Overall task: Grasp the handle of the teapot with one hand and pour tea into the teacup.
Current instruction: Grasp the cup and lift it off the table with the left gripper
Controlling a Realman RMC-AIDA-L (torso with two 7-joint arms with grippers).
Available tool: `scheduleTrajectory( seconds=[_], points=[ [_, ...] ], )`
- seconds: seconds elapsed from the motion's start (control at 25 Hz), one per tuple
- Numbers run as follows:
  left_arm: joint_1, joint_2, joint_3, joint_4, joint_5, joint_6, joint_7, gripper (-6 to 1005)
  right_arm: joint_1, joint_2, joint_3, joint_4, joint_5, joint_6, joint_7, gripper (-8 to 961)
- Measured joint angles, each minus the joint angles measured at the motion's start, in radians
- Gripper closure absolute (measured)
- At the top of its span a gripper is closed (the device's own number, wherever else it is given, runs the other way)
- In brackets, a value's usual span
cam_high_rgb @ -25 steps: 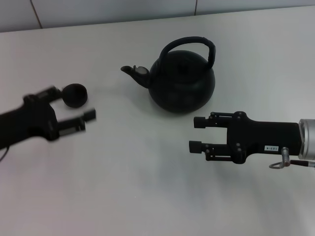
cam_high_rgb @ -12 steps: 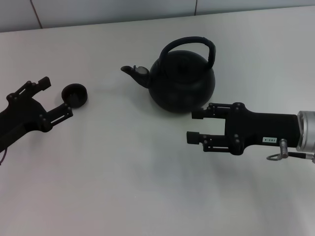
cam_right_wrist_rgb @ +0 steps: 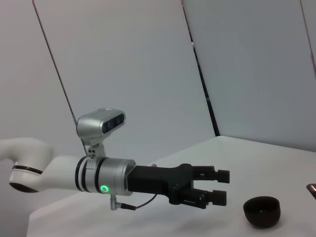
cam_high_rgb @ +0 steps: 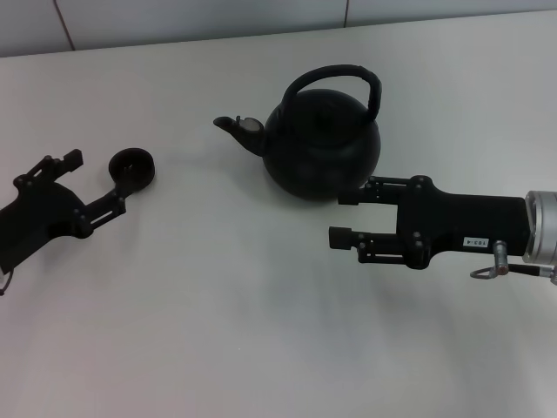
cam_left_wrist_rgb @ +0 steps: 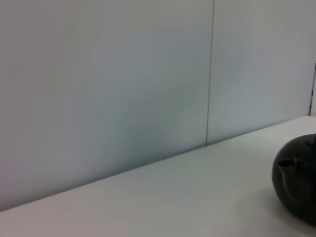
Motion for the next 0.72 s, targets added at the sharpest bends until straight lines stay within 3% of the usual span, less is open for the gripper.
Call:
scheduleTrajectory(
  seconds=[0.72],
  points=[
    [-0.077, 0.000, 0.086, -0.027, -0.013, -0.146, 0.009, 195, -0.003, 0.002, 0.003, 0.001, 0.002, 0.000, 0.006, 250]
  ],
)
